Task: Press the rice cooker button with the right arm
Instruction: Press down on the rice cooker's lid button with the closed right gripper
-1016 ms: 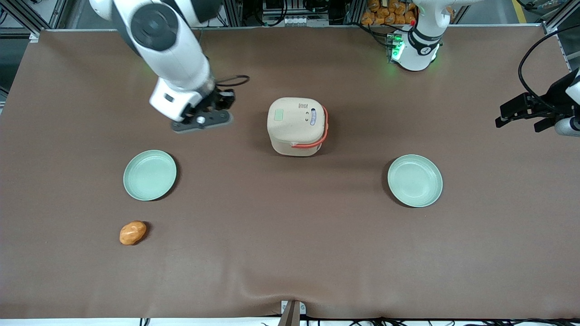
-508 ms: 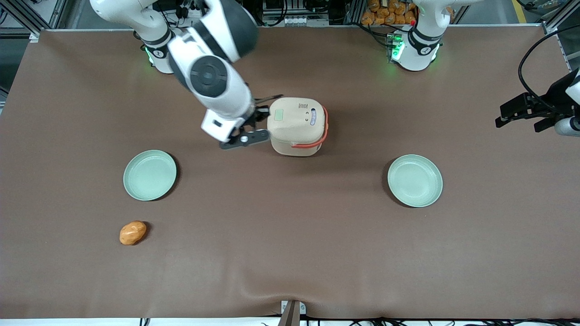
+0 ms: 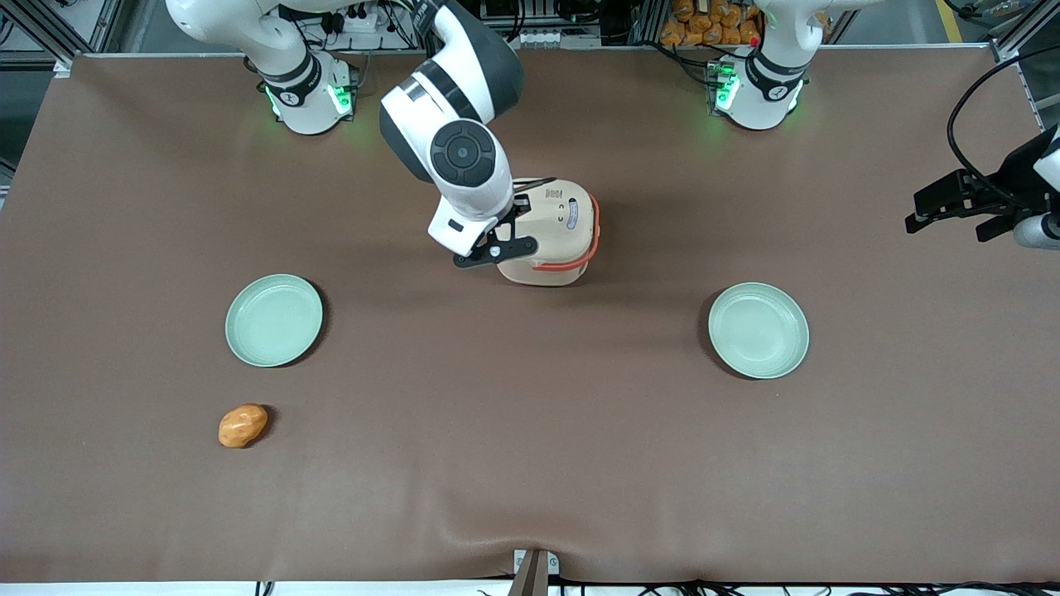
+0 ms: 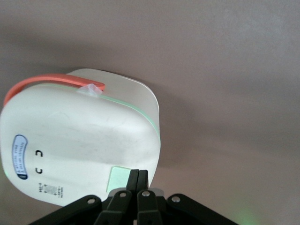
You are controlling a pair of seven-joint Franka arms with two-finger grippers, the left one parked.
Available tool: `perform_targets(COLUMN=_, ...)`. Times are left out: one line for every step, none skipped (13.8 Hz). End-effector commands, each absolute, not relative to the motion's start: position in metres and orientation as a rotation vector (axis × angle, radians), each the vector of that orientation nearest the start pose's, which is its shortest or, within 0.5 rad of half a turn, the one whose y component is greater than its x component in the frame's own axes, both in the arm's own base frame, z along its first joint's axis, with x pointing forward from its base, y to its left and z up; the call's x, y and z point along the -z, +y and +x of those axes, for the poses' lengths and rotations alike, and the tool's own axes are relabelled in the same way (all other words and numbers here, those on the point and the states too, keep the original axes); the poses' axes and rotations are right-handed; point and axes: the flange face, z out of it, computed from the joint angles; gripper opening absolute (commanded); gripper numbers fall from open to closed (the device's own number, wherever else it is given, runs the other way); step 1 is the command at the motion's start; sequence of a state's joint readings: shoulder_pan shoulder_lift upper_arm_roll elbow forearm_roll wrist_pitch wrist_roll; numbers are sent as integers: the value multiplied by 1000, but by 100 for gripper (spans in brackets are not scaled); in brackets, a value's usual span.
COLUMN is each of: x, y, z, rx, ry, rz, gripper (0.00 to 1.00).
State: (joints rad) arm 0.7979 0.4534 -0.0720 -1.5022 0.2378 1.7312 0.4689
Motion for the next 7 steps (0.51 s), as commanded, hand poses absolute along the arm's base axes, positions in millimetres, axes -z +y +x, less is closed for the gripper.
perform_targets(x=-384, y=464, z=468, rx=-497, ry=-283, rz=-3045, gripper=0)
perform_targets(x=-379, y=465, z=467, rx=-505, ry=-287, rz=-3048, gripper=0)
perform_targets(x=-377, y=471, z=461, rx=-510, ry=-305, rz=-3050, gripper=0)
perform_targets(x=-374, y=472, z=461, rx=-517, ry=-306, rz=-3050, gripper=0)
perform_targets(x=-372, y=475, z=458, rx=-522, ry=-315, rz=-3051, gripper=0)
perform_targets(x=-370, y=478, z=456, rx=-528, ry=-323, rz=-3050, gripper=0)
perform_targets(x=-368, y=479, z=455, rx=-533, ry=-327, rz=-3050, gripper=0)
